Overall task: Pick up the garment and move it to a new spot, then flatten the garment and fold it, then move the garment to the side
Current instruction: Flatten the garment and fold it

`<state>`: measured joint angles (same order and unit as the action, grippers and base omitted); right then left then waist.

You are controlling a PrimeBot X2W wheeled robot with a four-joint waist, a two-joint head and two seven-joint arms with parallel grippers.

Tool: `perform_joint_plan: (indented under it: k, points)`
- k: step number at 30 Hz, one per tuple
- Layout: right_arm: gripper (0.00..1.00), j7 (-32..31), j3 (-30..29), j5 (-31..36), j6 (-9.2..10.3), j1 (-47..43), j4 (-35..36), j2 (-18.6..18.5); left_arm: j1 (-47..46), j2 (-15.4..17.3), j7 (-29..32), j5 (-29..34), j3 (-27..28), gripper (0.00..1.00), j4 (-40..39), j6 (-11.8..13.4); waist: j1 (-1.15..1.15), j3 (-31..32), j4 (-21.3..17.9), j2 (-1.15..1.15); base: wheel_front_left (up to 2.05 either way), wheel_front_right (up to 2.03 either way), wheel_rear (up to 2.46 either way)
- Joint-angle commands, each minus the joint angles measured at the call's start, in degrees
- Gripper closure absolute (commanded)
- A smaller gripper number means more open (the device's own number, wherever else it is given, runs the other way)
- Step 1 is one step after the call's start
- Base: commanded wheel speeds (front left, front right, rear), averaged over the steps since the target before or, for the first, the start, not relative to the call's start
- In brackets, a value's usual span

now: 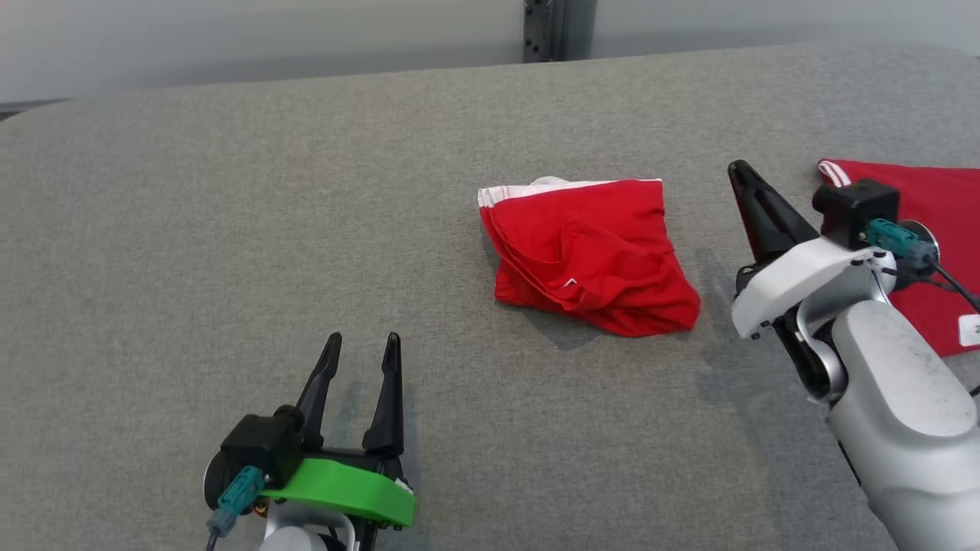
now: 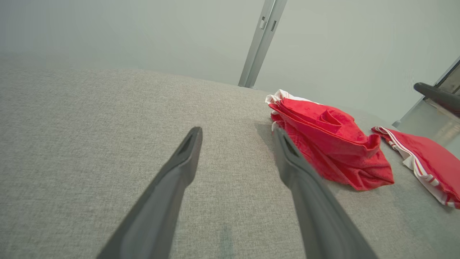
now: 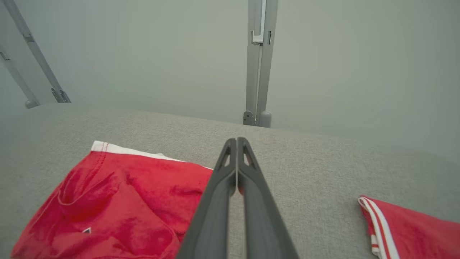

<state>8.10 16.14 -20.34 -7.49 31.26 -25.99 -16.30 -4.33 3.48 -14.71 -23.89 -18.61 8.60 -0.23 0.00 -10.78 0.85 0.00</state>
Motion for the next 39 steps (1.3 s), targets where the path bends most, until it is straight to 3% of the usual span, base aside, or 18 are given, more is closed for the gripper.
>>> perform_joint_plan:
  k: [1, 6, 12, 28, 39]
  points:
    - [1.0, 0.7, 1.38, -0.23, 0.0, 1.2, -2.04, 0.29, -1.21, -0.05, -0.27, -0.07, -0.33, 0.0, 0.29, -0.09, 0.0, -4.89, 5.2, 0.0, 0.0, 0.0, 0.0]
    - [1.0, 3.51, 6.31, -2.09, 0.0, 3.83, -8.42, 1.19, -2.01, -0.31, -0.52, -0.86, -0.23, 0.0, 0.93, 0.68, 0.0, -5.67, 6.75, 0.0, 0.0, 0.0, 0.0]
    - [1.0, 5.73, 10.35, -4.61, 0.0, 3.88, -11.31, 0.75, -1.64, -0.43, -0.5, -1.03, 0.74, 0.0, 0.63, 0.78, 0.0, -5.3, 6.65, 0.0, 0.0, 0.0, 0.0]
    - [1.0, 6.2, 22.74, -12.74, 0.0, -2.45, -3.86, -2.87, -0.09, -0.54, -0.48, -0.95, 1.71, 0.0, -0.86, 0.9, 0.0, -3.98, 4.49, 0.0, 0.0, 0.0, 0.0]
    - [1.0, 5.68, 30.21, -14.72, 0.0, -1.41, -5.7, -1.01, -0.35, -0.54, -0.48, -1.46, 1.62, 0.0, -1.26, 1.48, 0.0, -3.9, 5.3, 0.0, 0.0, 0.0, 0.0]
